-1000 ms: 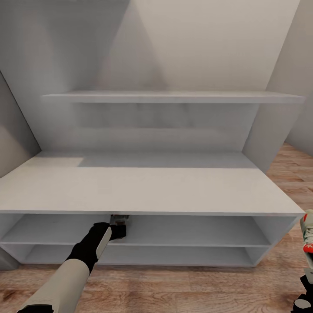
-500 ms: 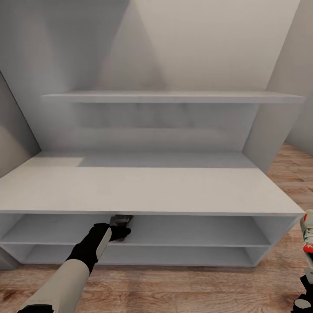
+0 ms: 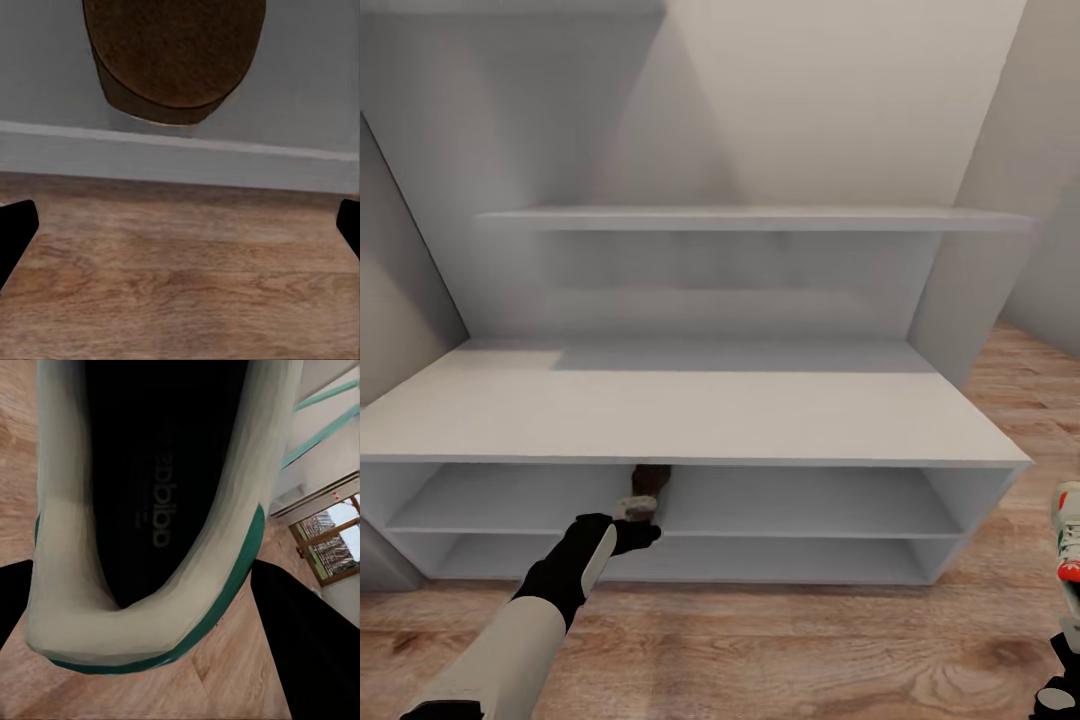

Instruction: Pick up the two gym shoes and the two sandals from the corridor floor and place them onto the hallstand (shoe rack) in the corridor, making sure they are on the rack and not on the floor. Arrange them so the two gym shoes are next to each other and the two sandals are next to each other.

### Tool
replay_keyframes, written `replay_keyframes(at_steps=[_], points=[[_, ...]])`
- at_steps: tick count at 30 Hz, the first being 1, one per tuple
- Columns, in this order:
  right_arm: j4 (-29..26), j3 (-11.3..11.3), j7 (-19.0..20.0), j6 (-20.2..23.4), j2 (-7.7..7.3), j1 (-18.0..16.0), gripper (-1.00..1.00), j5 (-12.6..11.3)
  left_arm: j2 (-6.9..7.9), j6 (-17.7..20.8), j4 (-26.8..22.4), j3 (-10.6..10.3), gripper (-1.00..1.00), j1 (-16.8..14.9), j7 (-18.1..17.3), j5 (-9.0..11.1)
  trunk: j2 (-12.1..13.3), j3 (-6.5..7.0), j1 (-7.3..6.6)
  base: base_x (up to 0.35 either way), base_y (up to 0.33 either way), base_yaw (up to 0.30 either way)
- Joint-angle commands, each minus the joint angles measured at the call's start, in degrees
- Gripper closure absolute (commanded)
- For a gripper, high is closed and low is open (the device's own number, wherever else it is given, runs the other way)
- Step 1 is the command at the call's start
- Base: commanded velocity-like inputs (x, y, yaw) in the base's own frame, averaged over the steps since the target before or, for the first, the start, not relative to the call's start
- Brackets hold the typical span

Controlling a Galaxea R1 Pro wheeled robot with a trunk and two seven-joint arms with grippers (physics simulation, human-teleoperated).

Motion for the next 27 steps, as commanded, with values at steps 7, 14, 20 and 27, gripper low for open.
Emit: replay_keyframes(at_steps=[7, 14, 20, 27], points=[[0.07, 0.25, -0.25, -0.07, -0.01, -0.04, 1.00, 0.11, -0.03, 0.31, -0.05, 0.16, -1.00, -0.01, 0.08, 0.45, -0.02, -0.05, -0.05, -0.343, 0.000, 0.000], [0.07, 0.25, -0.13, -0.08, -0.01, -0.04, 1.00, 0.10, -0.03, 0.31, 0.01, 0.16, -1.00, -0.01, 0.08, 0.45, -0.02, -0.05, -0.05, -0.343, 0.000, 0.000], [0.07, 0.30, -0.12, -0.10, 0.08, -0.04, 1.00, 0.12, -0.03, 0.15, 0.06, 0.16, -1.00, -0.01, 0.20, 0.45, -0.02, -0.05, -0.05, -0.132, 0.000, 0.000], [0.07, 0.33, -0.12, -0.15, 1.02, -0.04, 1.00, 0.19, -0.03, -1.13, 1.05, 0.18, -1.00, -0.01, 0.20, 0.46, -0.02, -0.05, -0.05, -0.194, 0.000, 0.000]])
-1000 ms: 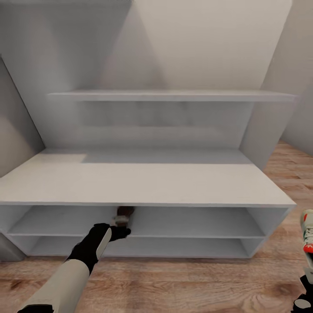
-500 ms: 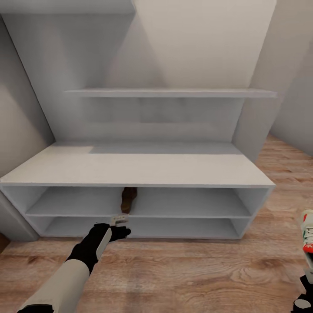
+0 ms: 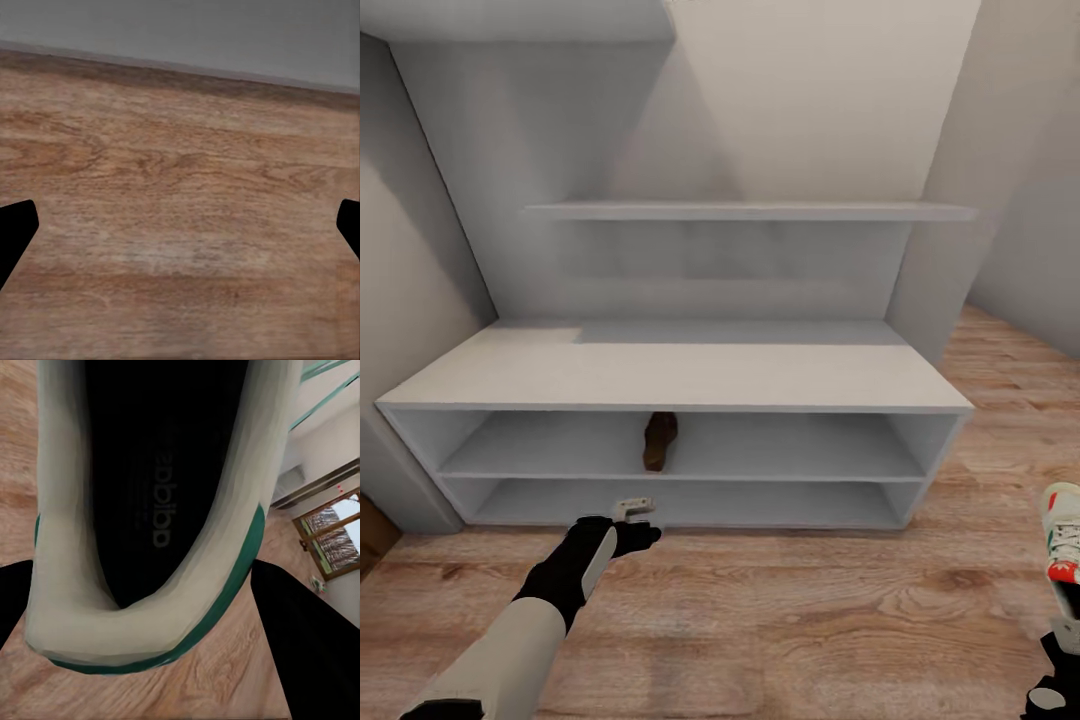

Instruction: Pick up the two gym shoes and the two sandals from the corridor floor and place them onto the hallstand (shoe rack) in the corridor, making sure they are on the rack and not on the floor. Arrange them so the two gym shoes are next to each other and the two sandals are next to each other.

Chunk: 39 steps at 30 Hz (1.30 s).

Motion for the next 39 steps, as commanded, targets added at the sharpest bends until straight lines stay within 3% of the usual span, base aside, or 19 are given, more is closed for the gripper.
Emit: replay_keyframes(at_steps=[1, 6, 7, 9, 10, 12, 13, 17, 19, 22, 23, 25, 30, 39], points=[[0.07, 0.23, -0.30, -0.09, 0.22, -0.04, 1.00, 0.09, -0.03, -1.76, 1.33, 0.18, -1.00, -0.02, 0.08, 0.50, -0.02, -0.05, -0.03, -0.159, 0.000, 0.000], [0.07, 0.23, -0.13, -0.11, 0.67, -0.04, 1.00, 0.05, -0.03, -13.41, 8.48, 0.16, -1.00, -0.02, -0.05, 0.53, -0.02, -0.05, -0.03, -0.086, 0.000, 0.000], [0.07, 0.24, 0.56, -0.11, 0.78, -0.04, 1.00, 0.04, -0.03, -20.67, 12.91, 0.15, -1.00, -0.02, -0.19, 0.54, -0.02, -0.05, -0.03, -0.033, 0.000, 0.000], [0.07, 0.24, 2.20, -0.11, 0.85, -0.04, 1.00, 0.01, -0.03, -29.02, 17.65, 0.10, -1.00, -0.02, -0.75, 0.51, -0.02, -0.05, -0.03, -0.024, 0.000, 0.000], [0.07, 0.22, 4.83, -0.11, 0.90, -0.04, 1.00, -0.09, -0.03, -37.63, 22.13, 0.05, -1.00, -0.02, -2.11, 0.31, -0.02, -0.05, -0.03, -0.014, 0.000, 0.000], [0.07, 0.18, 8.31, -0.11, 0.92, -0.04, 1.00, -0.18, 0.02, -45.21, 25.95, 0.02, -1.00, -0.02, -4.26, -0.25, -0.02, -0.05, -0.03, -0.010, 0.000, 0.000], [0.07, 0.09, 14.00, -0.11, 0.95, -0.04, 1.00, -0.29, 0.60, -52.41, 29.61, -0.02, -1.00, -0.02, -7.97, -1.67, -0.02, -0.05, -0.03, -0.004, 0.000, 0.000], [0.07, 0.00, 22.86, -0.11, 1.00, -0.04, 1.00, -0.39, 1.62, -58.00, 32.44, -0.03, -1.00, -0.02, -13.86, -5.19, -0.02, -0.05, -0.03, -0.002, 0.000, 0.000], [0.07, -0.01, 26.33, -0.13, 1.08, -0.04, 1.00, -0.47, 1.80, -58.96, 32.96, -0.03, -1.00, -0.02, -15.09, -6.12, -0.02, -0.05, -0.03, 0.000, 0.000, 0.000], [0.07, -0.06, 30.05, -0.18, 1.56, -0.04, 1.00, -0.64, 1.89, -59.45, 33.24, -0.03, -1.00, -0.02, -15.71, -6.60, -0.02, -0.05, -0.03, 0.000, 0.000, 0.000], [0.00, -0.09, 33.30, -0.24, 2.31, -0.04, 1.00, -1.01, 1.94, -59.70, 33.38, -0.03, -1.00, -0.02, -16.02, -6.82, -0.02, -0.05, -0.03, 0.000, 0.000, 0.000], [-0.14, -0.10, 35.13, -0.26, 3.18, -0.04, 1.00, -1.62, 2.01, -59.83, 33.46, -0.02, -1.00, -0.02, -16.13, -6.90, -0.02, -0.05, -0.03, 0.000, 0.000, 0.000], [-0.34, -0.12, 36.73, -0.67, 7.35, -0.04, 1.00, -2.41, 2.30, -59.87, 33.52, 0.04, -1.00, -0.02, -16.18, -6.92, -0.02, -0.05, -0.03, 0.000, 0.000, 0.000], [-0.38, -0.12, 36.95, -0.78, 8.46, -0.04, 1.00, -2.51, 2.34, -59.88, 33.53, 0.05, -1.00, -0.02, -16.13, -6.92, -0.02, -0.05, -0.03, -0.077, 0.000, 0.000]])
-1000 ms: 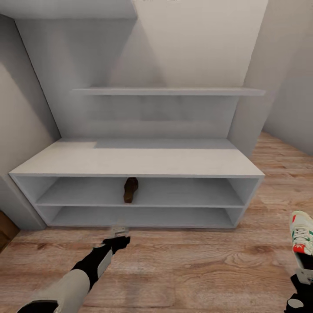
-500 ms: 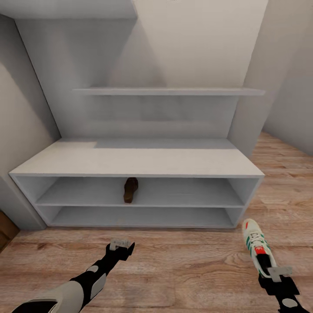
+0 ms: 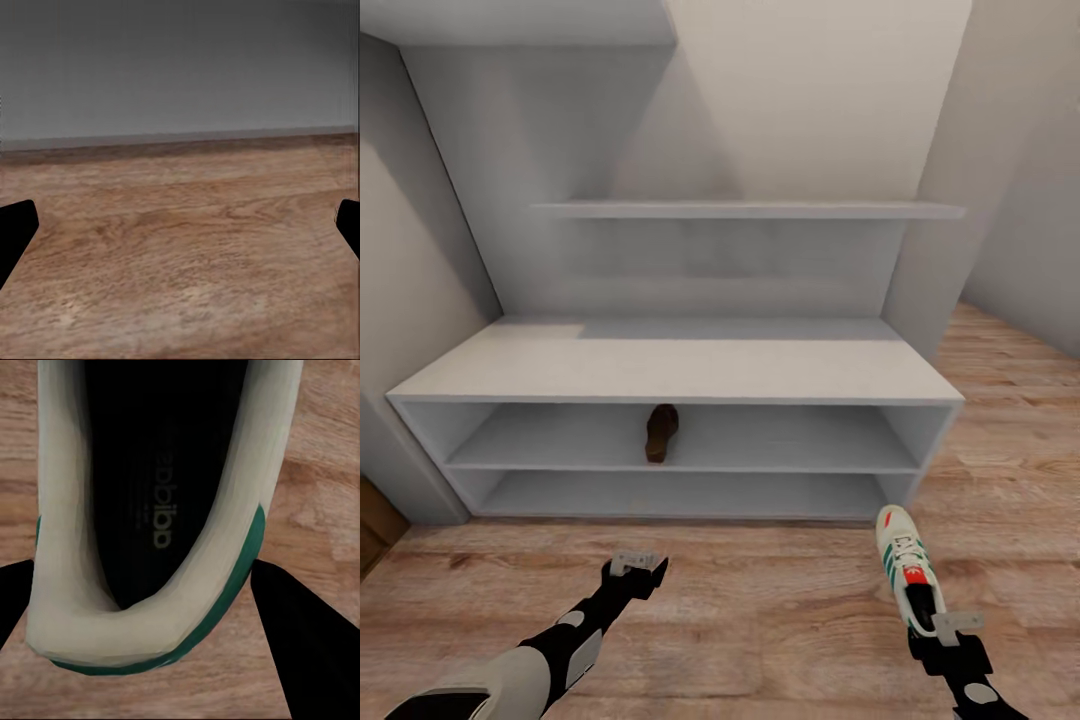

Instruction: Pick up the two gym shoes and the two sandals from the corridor floor and place them onto the hallstand (shoe rack) in the corridor, making sure they are on the rack and not on the floor. Arrange them so the two gym shoes are next to each other and the two sandals are next to each other.

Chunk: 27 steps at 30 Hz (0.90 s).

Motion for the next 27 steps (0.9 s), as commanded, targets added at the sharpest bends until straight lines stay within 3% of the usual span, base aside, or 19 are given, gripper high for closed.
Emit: replay_keyframes(at_steps=[1, 12, 21, 27], points=[[0.03, 0.45, -0.46, -0.08, 0.01, -0.03, 1.00, 0.05, 0.00, -0.15, 0.05, 0.16, -1.00, -0.03, -0.18, -0.05, -0.02, -0.05, -0.04, -0.251, 0.000, 0.000], [-0.02, 0.45, -0.45, -0.10, 1.20, -0.03, 1.00, 0.02, 0.00, -0.15, 0.05, 0.16, -1.00, -0.03, -0.16, -0.05, -0.02, -0.05, -0.04, -0.275, 0.041, 0.000], [-0.03, 0.45, -0.45, -0.11, 1.56, -0.03, 1.00, -0.01, 0.00, -0.15, 0.05, 0.18, -1.00, -0.03, -0.13, -0.05, -0.02, -0.05, -0.04, -0.059, 0.030, 0.000], [-0.03, 0.45, -0.45, -0.11, 1.88, -0.03, 1.00, -0.03, 0.07, -0.15, 0.05, 0.24, -1.00, -0.03, -0.08, -0.05, -0.02, -0.05, -0.04, 0.016, 0.198, 0.000]])
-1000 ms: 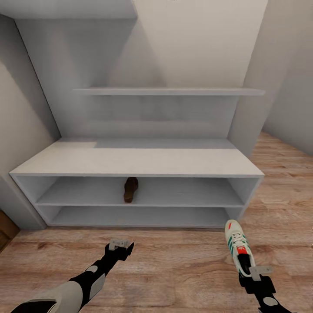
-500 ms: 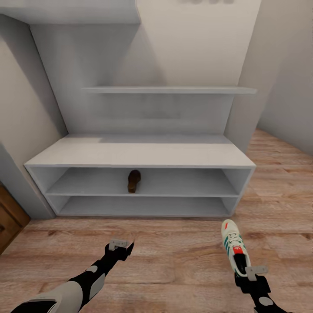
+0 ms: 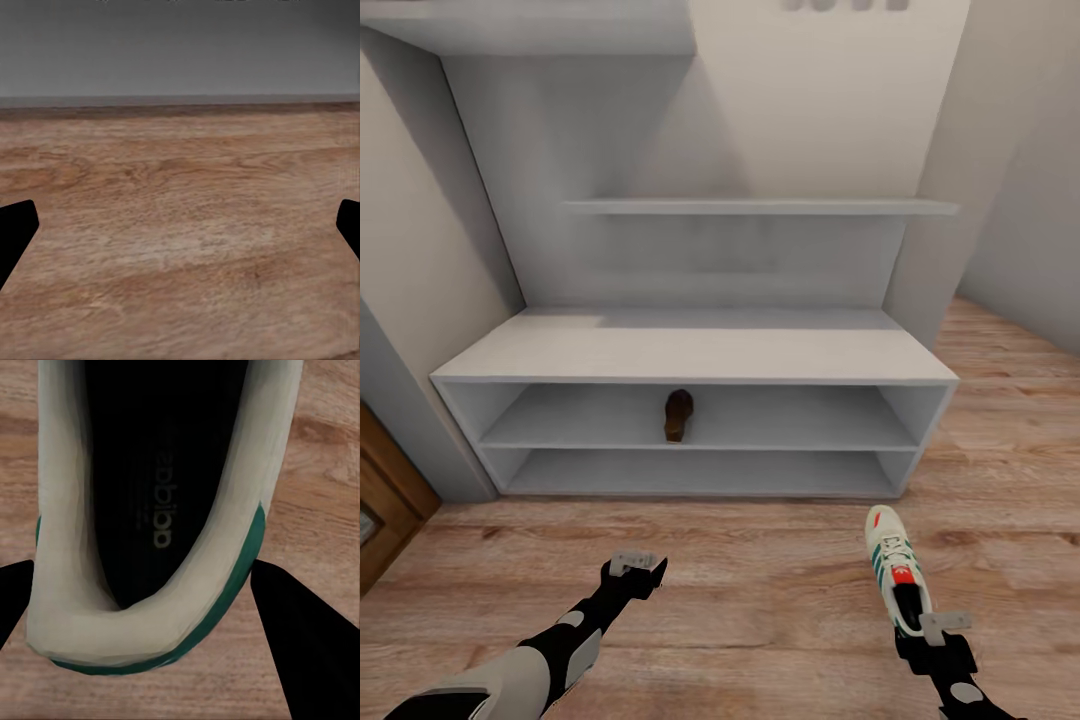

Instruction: Pick up the two gym shoes and the two sandals from the corridor floor and place them onto the hallstand (shoe rack) in the corridor, making sure they are on the rack and not on the floor. Arrange them so the two gym shoes are next to each other and the two sandals are next to each other.

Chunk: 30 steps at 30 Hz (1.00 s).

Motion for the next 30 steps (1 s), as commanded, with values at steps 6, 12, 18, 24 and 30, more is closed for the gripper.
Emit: replay_keyframes(at_steps=[6, 12, 18, 24, 30], points=[[0.05, 0.33, -0.63, -0.10, 2.13, -0.04, 1.00, 0.07, 0.01, -0.12, -0.02, 0.19, -1.00, -0.02, -0.18, -0.05, -0.02, -0.05, -0.01, 0.121, 0.307, 0.000], [0.07, 0.35, -0.66, -0.10, 2.65, -0.04, 1.00, 0.10, 0.01, -0.12, -0.04, 0.19, -1.00, -0.02, -0.18, -0.03, -0.02, -0.05, -0.01, 0.127, 0.200, 0.000], [0.10, 0.40, -0.63, -0.05, 2.87, -0.04, 1.00, 0.12, 0.01, -0.12, -0.02, 0.19, -1.00, -0.02, -0.18, -0.05, -0.02, -0.05, -0.01, -0.090, 0.028, 0.000], [0.10, 0.40, -0.62, -0.01, 2.90, -0.04, 1.00, 0.13, 0.01, -0.12, 0.02, 0.19, -1.00, -0.02, -0.24, -0.04, -0.02, -0.05, -0.01, -0.132, 0.122, 0.000], [0.10, 0.40, -0.59, -0.02, 2.90, -0.04, 1.00, 0.13, 0.01, -0.12, 0.03, 0.19, -1.00, -0.02, -0.26, -0.05, -0.02, -0.05, -0.01, -0.242, 0.194, 0.000]])
